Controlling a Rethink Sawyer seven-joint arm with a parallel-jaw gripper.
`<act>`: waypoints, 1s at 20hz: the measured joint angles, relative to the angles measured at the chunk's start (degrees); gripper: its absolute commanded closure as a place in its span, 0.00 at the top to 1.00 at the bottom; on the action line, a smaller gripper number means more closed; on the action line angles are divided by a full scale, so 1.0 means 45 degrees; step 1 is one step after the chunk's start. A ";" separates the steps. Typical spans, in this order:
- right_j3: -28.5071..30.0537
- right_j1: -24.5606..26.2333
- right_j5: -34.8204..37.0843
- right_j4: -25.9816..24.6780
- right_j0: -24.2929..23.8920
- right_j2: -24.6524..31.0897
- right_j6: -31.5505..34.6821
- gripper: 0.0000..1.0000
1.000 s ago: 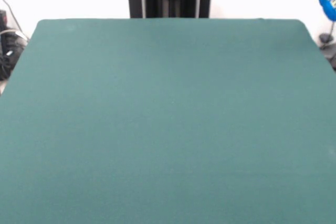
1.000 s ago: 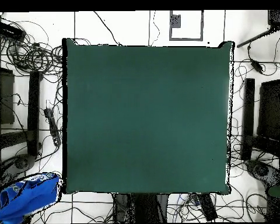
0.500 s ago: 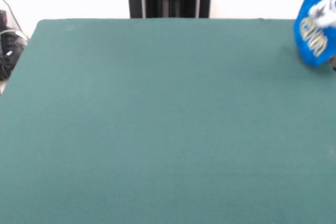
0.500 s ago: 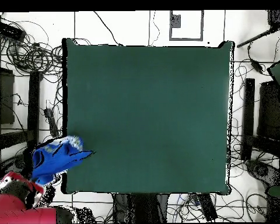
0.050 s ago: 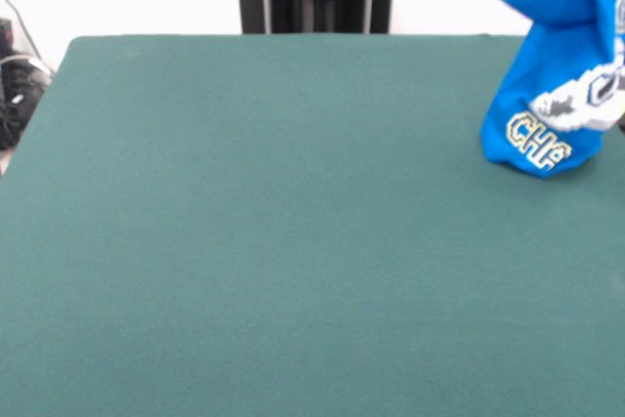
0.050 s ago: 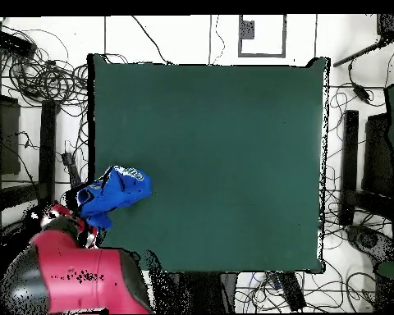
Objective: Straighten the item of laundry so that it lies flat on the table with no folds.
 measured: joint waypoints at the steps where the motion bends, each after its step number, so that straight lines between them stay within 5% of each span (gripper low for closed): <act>1: 0.0001 0.0053 0.0000 -0.0058 -0.0086 0.0084 0.0000 0.00; 20: -0.0586 0.0133 0.1887 -0.1559 -0.0995 0.1935 0.0000 0.00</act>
